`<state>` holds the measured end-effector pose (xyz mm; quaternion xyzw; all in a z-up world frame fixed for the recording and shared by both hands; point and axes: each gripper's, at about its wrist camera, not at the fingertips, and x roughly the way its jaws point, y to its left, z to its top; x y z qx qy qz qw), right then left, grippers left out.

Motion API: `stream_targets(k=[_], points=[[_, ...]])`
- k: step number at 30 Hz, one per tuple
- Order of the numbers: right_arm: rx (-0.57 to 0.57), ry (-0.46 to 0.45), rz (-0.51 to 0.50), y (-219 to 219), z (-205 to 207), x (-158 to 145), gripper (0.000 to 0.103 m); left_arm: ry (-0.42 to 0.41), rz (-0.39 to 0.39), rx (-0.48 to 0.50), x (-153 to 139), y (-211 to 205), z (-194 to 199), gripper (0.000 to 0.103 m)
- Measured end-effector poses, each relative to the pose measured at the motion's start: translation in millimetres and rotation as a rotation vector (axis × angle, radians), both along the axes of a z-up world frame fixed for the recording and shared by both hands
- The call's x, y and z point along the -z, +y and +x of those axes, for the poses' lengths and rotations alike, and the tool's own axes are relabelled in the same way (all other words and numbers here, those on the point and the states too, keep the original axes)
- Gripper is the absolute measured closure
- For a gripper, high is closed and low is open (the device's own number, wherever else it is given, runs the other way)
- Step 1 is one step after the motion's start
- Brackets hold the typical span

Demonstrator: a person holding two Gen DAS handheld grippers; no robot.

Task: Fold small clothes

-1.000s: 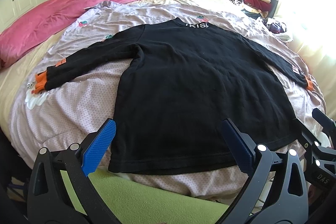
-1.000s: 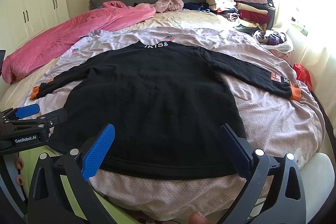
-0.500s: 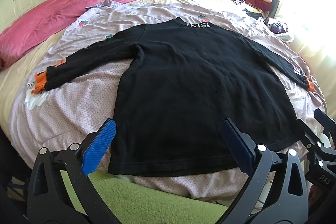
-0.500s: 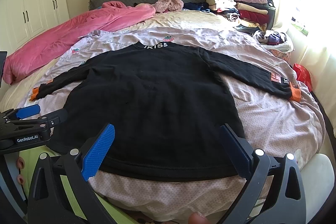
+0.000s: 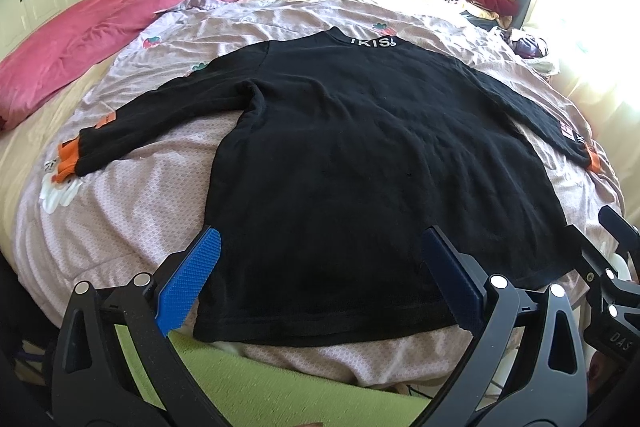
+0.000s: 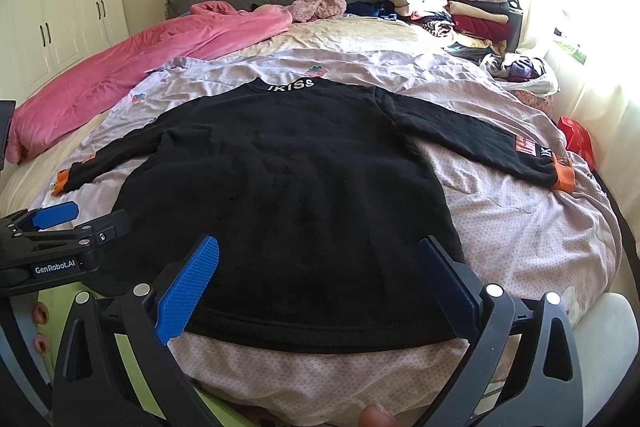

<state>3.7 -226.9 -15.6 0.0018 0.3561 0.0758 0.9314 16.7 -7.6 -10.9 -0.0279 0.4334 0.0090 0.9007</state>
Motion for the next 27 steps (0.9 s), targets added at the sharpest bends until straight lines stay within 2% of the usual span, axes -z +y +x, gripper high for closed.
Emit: stream_targets(k=[13, 24, 27], points=[[0.069, -0.007, 0.025, -36.5, 36.2, -2.0, 0.004, 0.017, -0.015, 0.011, -2.0, -4.5, 37.4, 0.009], [0.206, -0.014, 0.027, -92.2, 78.9, -1.2, 0.004, 0.02, -0.012, 0.034, -5.9, -18.1, 80.6, 0.009], [0.258, -0.007, 0.023, -112.0, 89.9, 1.9, 0.004, 0.031, -0.016, 0.065, -4.7, -25.3, 96.3, 0.009]])
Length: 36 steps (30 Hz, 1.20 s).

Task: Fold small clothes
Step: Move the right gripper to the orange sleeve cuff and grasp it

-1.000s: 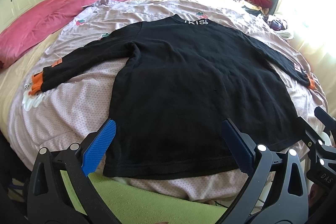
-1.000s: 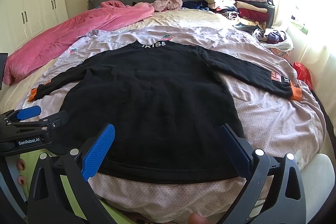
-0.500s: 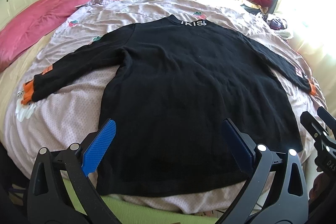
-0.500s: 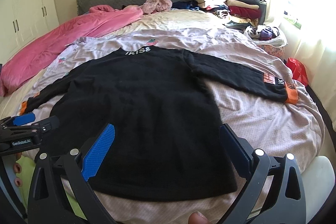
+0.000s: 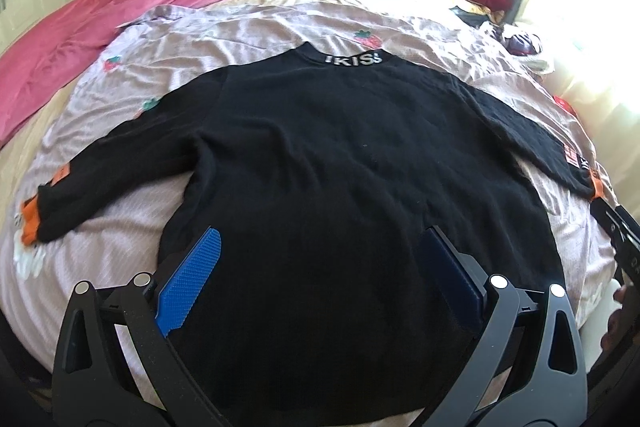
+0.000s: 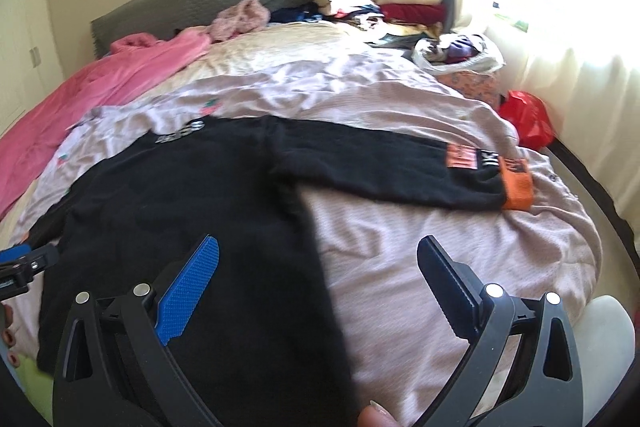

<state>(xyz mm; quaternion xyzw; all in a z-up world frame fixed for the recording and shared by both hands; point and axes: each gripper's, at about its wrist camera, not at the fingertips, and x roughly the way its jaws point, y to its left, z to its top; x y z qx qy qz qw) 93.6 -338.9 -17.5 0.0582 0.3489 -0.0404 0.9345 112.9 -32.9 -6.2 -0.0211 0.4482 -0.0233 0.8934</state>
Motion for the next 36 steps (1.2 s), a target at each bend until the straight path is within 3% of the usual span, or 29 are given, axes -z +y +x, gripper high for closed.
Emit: stream_targets(k=[16, 24, 32, 34, 36], points=[[0.291, 0.074, 0.003, -142.0, 49.0, 21.5, 0.004, 0.024, 0.005, 0.074, 8.1, -15.0, 75.9, 0.009], [0.358, 0.131, 0.041, -202.8, 79.2, 33.9, 0.004, 0.051, 0.0, 0.082, 13.8, -14.9, 115.3, 0.009], [0.38, 0.171, 0.071, -234.2, 101.3, 46.5, 0.005, 0.043, -0.016, 0.083, 16.1, -15.3, 159.6, 0.009], [0.372, 0.173, 0.086, -238.7, 104.1, 46.9, 0.009, 0.043, -0.039, 0.078, 20.9, -14.7, 165.7, 0.009], [0.366, 0.189, 0.102, -244.7, 108.7, 48.9, 0.035, 0.052, -0.071, 0.066, 27.9, -12.6, 169.2, 0.009]])
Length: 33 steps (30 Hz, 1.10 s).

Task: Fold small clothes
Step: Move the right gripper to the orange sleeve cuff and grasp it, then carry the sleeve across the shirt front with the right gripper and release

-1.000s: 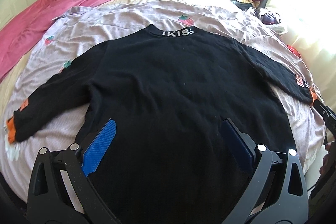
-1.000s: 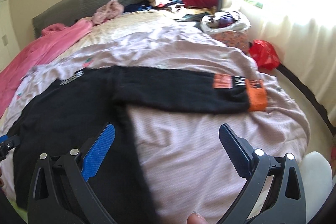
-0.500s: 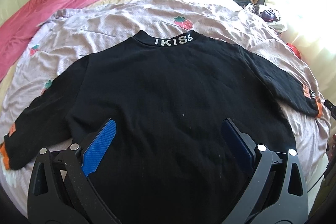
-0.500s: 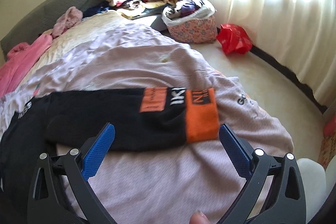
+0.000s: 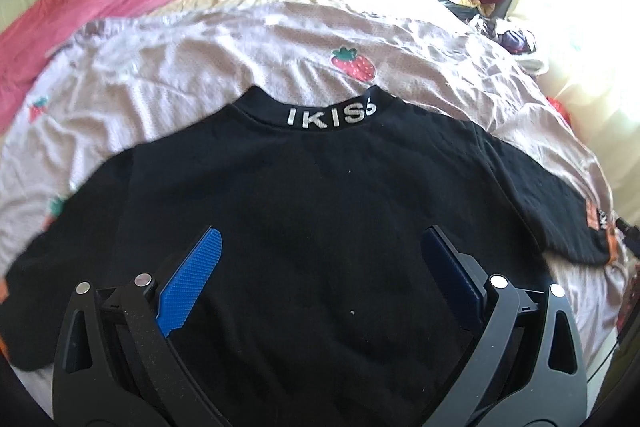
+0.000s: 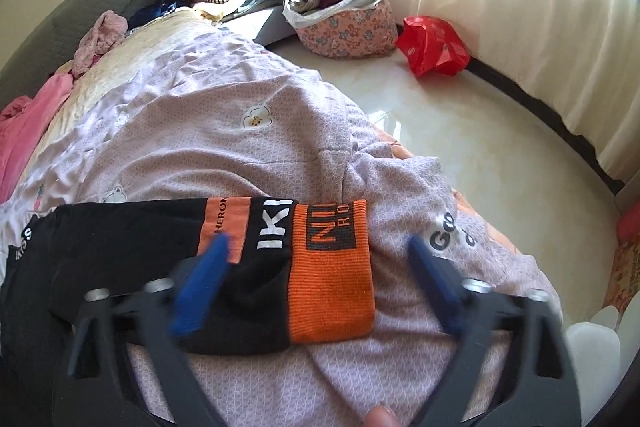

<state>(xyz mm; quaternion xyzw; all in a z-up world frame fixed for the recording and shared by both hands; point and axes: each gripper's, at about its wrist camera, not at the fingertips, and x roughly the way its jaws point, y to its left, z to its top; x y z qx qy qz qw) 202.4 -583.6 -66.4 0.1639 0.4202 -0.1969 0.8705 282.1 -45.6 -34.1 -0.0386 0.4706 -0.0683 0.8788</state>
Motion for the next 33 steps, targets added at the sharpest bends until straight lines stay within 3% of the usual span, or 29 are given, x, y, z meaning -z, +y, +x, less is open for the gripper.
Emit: stream_targets(k=[4, 6, 10, 13, 21, 33], points=[[0.008, 0.039, 0.019, -12.3, 8.4, 8.0, 0.045, -0.003, 0.01, -0.029, 16.7, 1.4, -2.7, 0.009], [0.012, 0.056, 0.035, -17.3, 10.6, 14.2, 0.059, -0.006, 0.029, -0.036, 23.0, 2.2, -4.9, 0.01], [0.007, 0.071, 0.124, -25.2, 14.7, 30.6, 0.072, -0.008, 0.05, -0.03, 34.1, 2.9, -9.9, 0.01], [-0.01, 0.042, 0.141, -23.3, 10.6, 27.4, 0.092, 0.005, 0.038, -0.018, 41.6, 5.4, -13.1, 0.01], [-0.138, -0.113, 0.092, 14.7, -13.3, -31.8, 0.095, -0.006, 0.011, -0.022, 42.5, 18.7, -16.3, 0.01], [-0.526, -0.289, 0.107, 178.9, 31.0, -133.3, 0.095, -0.089, -0.049, -0.057, 15.4, 53.6, -24.3, 0.01]])
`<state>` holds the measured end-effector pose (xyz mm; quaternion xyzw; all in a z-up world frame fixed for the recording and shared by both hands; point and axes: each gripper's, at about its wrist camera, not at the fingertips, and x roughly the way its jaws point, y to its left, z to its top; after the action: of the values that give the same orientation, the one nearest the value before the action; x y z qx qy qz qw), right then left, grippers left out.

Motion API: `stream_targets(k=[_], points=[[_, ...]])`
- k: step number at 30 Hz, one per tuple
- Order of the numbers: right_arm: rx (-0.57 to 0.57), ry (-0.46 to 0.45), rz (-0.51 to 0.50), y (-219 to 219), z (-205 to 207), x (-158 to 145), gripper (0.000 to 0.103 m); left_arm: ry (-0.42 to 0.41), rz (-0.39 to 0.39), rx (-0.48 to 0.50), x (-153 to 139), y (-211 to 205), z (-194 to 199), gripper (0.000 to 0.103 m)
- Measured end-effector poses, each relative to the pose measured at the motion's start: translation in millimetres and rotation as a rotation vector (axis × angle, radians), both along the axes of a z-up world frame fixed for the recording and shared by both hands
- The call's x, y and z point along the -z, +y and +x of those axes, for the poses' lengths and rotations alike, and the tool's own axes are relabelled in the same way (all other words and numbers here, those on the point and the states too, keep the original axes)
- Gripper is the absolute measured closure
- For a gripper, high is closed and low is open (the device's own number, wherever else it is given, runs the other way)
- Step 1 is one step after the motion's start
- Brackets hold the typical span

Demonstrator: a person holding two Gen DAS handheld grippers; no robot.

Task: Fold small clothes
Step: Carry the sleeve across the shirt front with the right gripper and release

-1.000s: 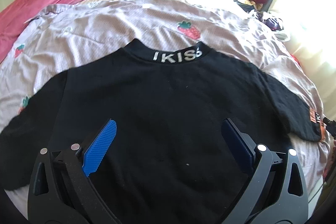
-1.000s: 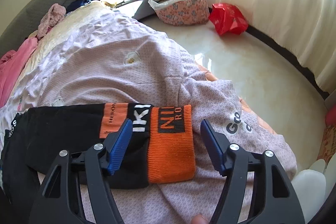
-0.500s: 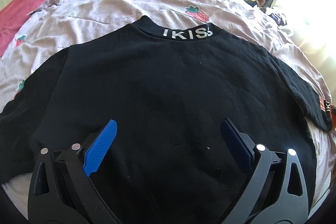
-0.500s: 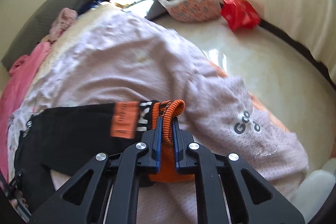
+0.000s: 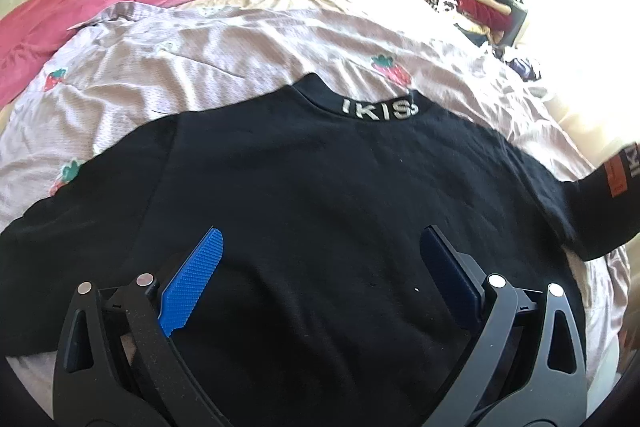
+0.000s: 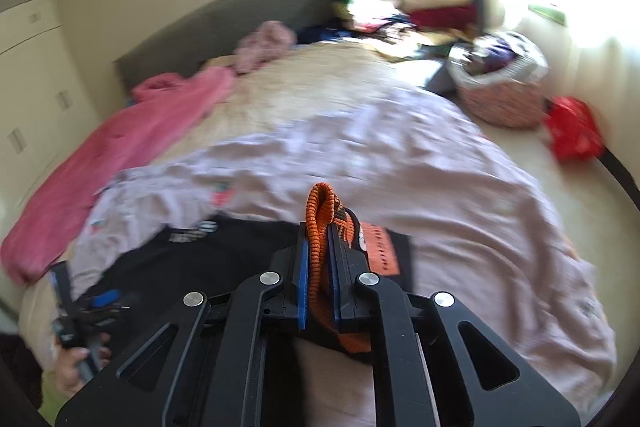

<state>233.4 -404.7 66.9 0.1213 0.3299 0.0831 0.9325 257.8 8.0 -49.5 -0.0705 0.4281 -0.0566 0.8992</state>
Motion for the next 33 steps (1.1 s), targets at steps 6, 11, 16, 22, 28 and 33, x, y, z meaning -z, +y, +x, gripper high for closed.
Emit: stream_targets(k=[6, 11, 16, 22, 28, 33], points=[[-0.163, -0.001, 0.06, 79.9, 30.7, -10.1, 0.095, 0.011, -0.054, -0.023, 2.9, 23.0, -1.7, 0.014], [-0.255, 0.023, 0.061, 145.3, 57.7, -3.4, 0.095, 0.007, -0.084, -0.032, -0.1, 36.5, -3.4, 0.014], [-0.309, 0.058, 0.083, 192.7, 76.5, 10.8, 0.095, -0.014, -0.099, -0.015, -6.4, 41.8, -6.1, 0.014], [-0.338, 0.065, 0.141, 209.7, 85.2, 17.1, 0.076, 0.018, -0.161, -0.015, -1.5, 52.9, -2.2, 0.014], [-0.288, 0.07, 0.101, 184.2, 75.3, 24.9, 0.072, 0.039, -0.259, 0.008, 5.1, 54.2, -1.0, 0.019], [-0.204, 0.064, 0.051, 147.2, 52.9, 39.9, 0.064, 0.057, -0.312, 0.025, 12.7, 45.0, 4.7, 0.05]])
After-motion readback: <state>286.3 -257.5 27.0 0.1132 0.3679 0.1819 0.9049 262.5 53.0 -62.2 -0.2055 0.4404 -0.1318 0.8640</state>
